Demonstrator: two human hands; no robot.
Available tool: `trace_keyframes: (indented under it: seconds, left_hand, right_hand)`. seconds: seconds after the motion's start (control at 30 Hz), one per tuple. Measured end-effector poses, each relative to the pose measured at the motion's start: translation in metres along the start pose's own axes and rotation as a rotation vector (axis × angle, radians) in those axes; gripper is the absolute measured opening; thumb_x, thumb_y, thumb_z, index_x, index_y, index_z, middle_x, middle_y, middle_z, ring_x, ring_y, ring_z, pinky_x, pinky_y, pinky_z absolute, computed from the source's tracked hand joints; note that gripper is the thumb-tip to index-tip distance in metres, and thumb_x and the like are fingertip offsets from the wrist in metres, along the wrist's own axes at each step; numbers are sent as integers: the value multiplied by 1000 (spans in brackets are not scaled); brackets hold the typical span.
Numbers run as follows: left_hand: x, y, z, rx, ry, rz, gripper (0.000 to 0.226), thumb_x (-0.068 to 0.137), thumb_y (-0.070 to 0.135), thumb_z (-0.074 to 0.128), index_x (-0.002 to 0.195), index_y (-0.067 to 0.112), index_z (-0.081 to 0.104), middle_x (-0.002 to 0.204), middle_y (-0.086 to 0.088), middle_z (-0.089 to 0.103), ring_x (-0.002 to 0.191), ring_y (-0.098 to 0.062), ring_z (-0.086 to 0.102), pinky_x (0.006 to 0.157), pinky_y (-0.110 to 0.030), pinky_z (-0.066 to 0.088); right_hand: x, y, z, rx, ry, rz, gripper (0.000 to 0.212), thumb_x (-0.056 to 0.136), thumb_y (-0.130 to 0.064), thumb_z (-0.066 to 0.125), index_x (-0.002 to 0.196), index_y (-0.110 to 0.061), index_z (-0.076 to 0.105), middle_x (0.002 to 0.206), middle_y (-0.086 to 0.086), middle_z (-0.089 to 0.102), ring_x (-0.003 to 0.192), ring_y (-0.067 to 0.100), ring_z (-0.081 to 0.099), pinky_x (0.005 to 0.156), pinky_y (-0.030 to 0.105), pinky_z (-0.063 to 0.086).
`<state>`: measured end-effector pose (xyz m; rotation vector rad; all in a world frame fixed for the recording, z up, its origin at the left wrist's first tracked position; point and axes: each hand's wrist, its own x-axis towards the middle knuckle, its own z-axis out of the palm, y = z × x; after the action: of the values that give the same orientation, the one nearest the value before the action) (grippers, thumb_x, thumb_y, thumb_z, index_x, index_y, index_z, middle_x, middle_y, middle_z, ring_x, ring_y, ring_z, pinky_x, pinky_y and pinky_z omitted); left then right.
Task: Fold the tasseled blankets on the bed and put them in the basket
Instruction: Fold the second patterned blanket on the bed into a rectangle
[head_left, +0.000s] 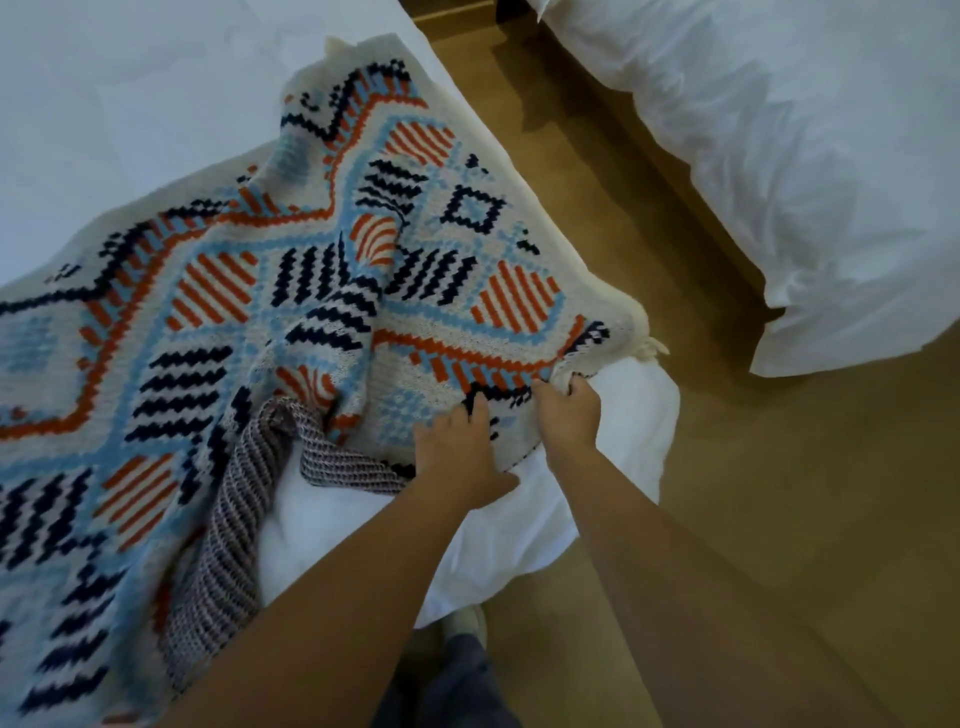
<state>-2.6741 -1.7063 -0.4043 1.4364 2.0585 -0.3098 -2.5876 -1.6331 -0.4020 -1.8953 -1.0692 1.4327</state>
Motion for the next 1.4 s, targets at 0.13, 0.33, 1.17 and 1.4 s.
trace_keyframes:
  seconds: [0.13, 0.33, 1.17, 1.4]
  left_hand:
    - [24, 21, 13, -164, 74, -23, 85, 90, 51, 45, 148, 19, -8, 153, -9, 24, 139, -28, 26, 111, -50, 20]
    - [32, 14, 13, 2, 181, 52, 64, 93, 5, 38, 148, 23, 10, 117, -10, 62, 91, -28, 64, 77, -37, 43]
    - [-18, -48, 0, 14, 117, 173, 47, 92, 29, 45, 135, 14, 37, 134, -7, 47, 122, -25, 42, 103, -37, 34]
    - [-79, -170, 3, -125, 253, 47, 50, 92, 22, 41, 141, 13, 33, 143, -7, 40, 132, -24, 33, 112, -34, 23]
  right_hand:
    - [8, 4, 1, 267, -195, 165, 9, 85, -17, 66, 90, -15, 58, 89, 1, 65, 86, 21, 63, 73, 35, 54]
    - [40, -8, -13, 777, -403, 353, 44, 92, -41, 50, 126, -12, 54, 118, 14, 63, 108, 30, 60, 90, 45, 50]
    - [-27, 28, 29, -445, -119, -380, 27, 92, -9, 46, 117, -2, 53, 120, 14, 51, 113, 28, 47, 95, 34, 39]
    - [-126, 24, 126, -617, -407, -560, 25, 97, -20, 42, 114, -5, 53, 116, 15, 52, 102, 27, 49, 91, 36, 42]
